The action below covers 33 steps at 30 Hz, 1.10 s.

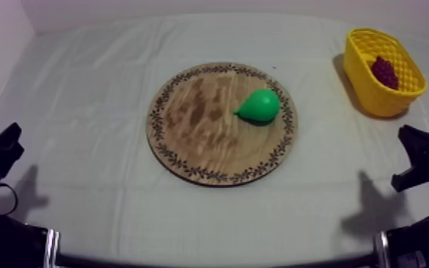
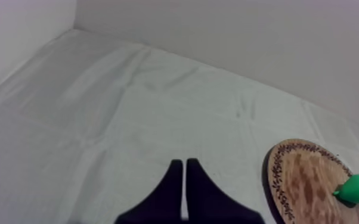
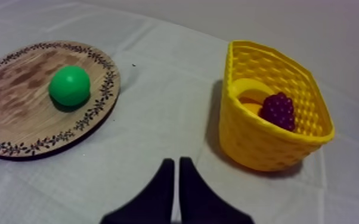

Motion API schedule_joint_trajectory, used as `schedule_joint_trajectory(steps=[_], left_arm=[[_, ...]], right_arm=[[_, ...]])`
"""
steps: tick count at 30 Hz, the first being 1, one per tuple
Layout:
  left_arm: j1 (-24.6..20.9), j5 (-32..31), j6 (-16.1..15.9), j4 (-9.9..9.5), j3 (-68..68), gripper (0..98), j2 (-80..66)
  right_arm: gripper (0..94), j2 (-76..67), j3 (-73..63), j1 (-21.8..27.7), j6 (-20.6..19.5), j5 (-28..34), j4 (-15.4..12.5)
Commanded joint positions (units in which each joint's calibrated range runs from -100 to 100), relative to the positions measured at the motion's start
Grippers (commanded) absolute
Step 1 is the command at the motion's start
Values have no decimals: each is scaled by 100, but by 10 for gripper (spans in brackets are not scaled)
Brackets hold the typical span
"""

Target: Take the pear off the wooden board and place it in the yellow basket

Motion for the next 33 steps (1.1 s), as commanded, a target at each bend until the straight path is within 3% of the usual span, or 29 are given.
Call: schedule_joint_trajectory(steps=[1,13,18,20,26,33], left_arm=[[1,-1,-1,-2,0,1,0],[1,-1,-1,-2,0,1,0],[1,-1,-1,-2,0,1,0],[1,-1,-1,-2,0,1,0],[1,-1,-1,-2,0,1,0],[1,-1,-1,-2,0,1,0]], right_arm=[[6,-1,3,1,-4,10,4],[5,-1,3,5,171,-182,-25],[5,438,-445,-61,-24,-452,350],[5,883,-1036,-103,-24,-292,443],[5,2932,-3606,-395,345,589,384],[5,5319,-6616,-740,1100,1849,77]])
